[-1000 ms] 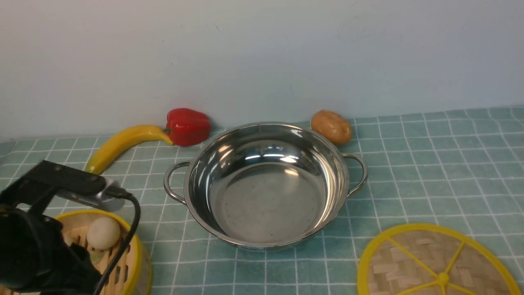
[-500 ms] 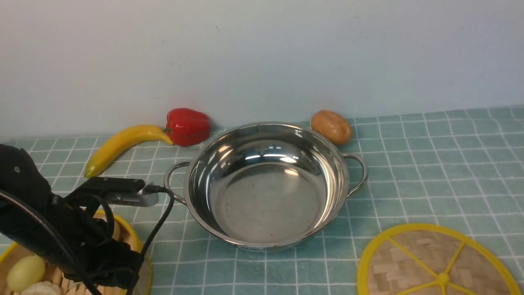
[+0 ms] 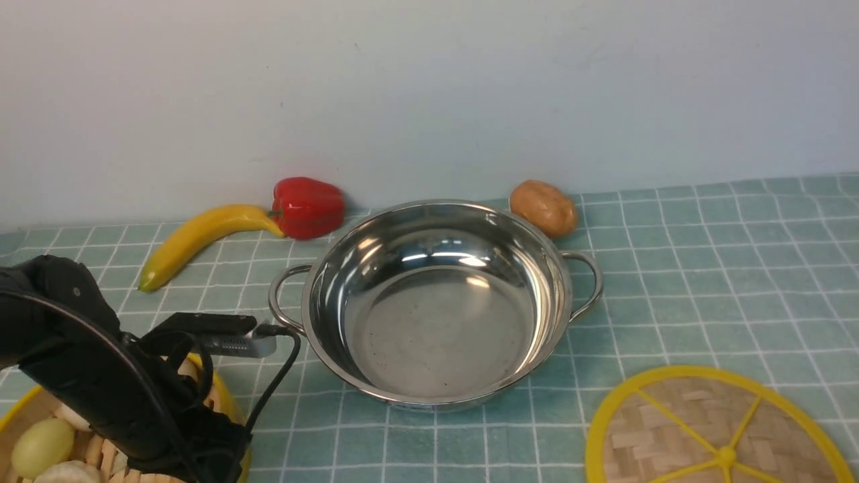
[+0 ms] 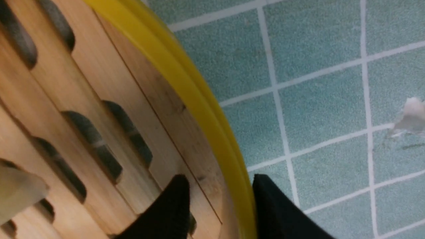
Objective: Place the steamer in the pot on the blue tablecloth, and put the lid on the steamer.
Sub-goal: 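Grasp the rim of the steamer basket holding the buns with the left gripper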
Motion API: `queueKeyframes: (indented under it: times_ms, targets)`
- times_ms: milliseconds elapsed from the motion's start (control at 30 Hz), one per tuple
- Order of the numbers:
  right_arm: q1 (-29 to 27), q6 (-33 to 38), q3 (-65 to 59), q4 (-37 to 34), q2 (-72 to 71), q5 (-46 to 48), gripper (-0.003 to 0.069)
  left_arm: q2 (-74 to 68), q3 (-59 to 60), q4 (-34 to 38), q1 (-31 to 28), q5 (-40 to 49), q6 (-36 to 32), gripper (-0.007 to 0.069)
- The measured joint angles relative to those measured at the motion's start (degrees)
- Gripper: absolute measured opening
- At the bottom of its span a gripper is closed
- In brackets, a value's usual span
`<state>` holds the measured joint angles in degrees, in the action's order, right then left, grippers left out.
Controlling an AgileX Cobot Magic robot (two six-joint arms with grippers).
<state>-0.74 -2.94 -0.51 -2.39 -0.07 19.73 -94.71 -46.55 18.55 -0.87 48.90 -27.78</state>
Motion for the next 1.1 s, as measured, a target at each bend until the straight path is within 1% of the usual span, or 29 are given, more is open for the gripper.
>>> queueKeyframes:
  times_ms: [67,100,200,233,267,400,500,533,600,733,767,800,867,933,967,1000,1033,1100]
  targets:
    - [0.0,0.0,0.0,0.0,0.0,0.0,0.0243,-0.5,0.0,0.1,0.0,0.0,0.0,0.023]
    - [0.0,0.0,0.0,0.0,0.0,0.0,0.0243,-0.7,0.0,0.4,0.0,0.2,0.0,0.0206]
    - [0.0,0.0,0.0,0.0,0.0,0.0,0.0243,-0.8,0.0,0.8,0.0,0.3,0.0,0.0114]
    - [0.0,0.0,0.0,0.0,0.0,0.0,0.0243,-0.8,0.0,1.0,0.1,0.5,0.5,0.0067]
    - [0.0,0.0,0.0,0.0,0.0,0.0,0.0243,-0.8,-0.1,0.9,0.1,0.7,0.9,0.0052]
    - [0.0,0.0,0.0,0.0,0.0,0.0,0.0243,-0.8,-0.3,-0.5,0.1,1.6,1.0,0.0052]
    - [0.0,0.0,0.0,0.0,0.0,0.0,0.0243,-0.5,-2.5,-3.6,0.1,5.2,0.9,0.0049]
    - [0.0,0.0,0.0,0.0,0.0,0.0,0.0243,-0.5,-2.5,-3.7,0.1,5.2,0.9,0.0049]
    - [0.0,0.0,0.0,0.0,0.0,0.0,0.0243,1.0,-6.2,-4.8,0.1,8.7,1.0,0.0031]
    - [0.0,0.0,0.0,0.0,0.0,0.0,0.0243,3.1,-13.9,-5.7,0.2,14.7,0.1,0.003]
    - [0.0,0.0,0.0,0.0,0.0,0.0,0.0243,3.2,-14.9,-5.7,0.2,15.0,0.0,0.003]
    - [0.0,0.0,0.0,0.0,0.0,0.0,0.0243,3.5,-18.6,-6.4,0.9,17.8,0.0,0.003]
    - [0.0,0.0,0.0,0.0,0.0,0.0,0.0243,3.7,-24.2,-8.2,2.9,20.5,0.0,0.003]
    - [0.0,0.0,0.0,0.0,0.0,0.0,0.0243,3.6,-29.2,-10.2,6.3,21.6,-0.1,0.003]
    - [0.0,0.0,0.0,0.0,0.0,0.0,0.0243,3.6,-29.2,-10.3,6.7,21.6,-0.1,0.003]
    - [0.0,0.0,0.0,0.0,0.0,-0.1,0.0243,3.3,-33.2,-12.1,10.3,21.7,-0.2,0.003]
    - [0.0,0.0,0.0,0.0,0.0,-0.1,0.0243,3.0,-35.6,-13.0,12.3,21.7,-0.5,0.003]
    - [0.0,0.0,0.0,0.0,0.0,-0.1,0.0243,1.9,-39.6,-14.9,18.1,21.6,-3.1,0.003]
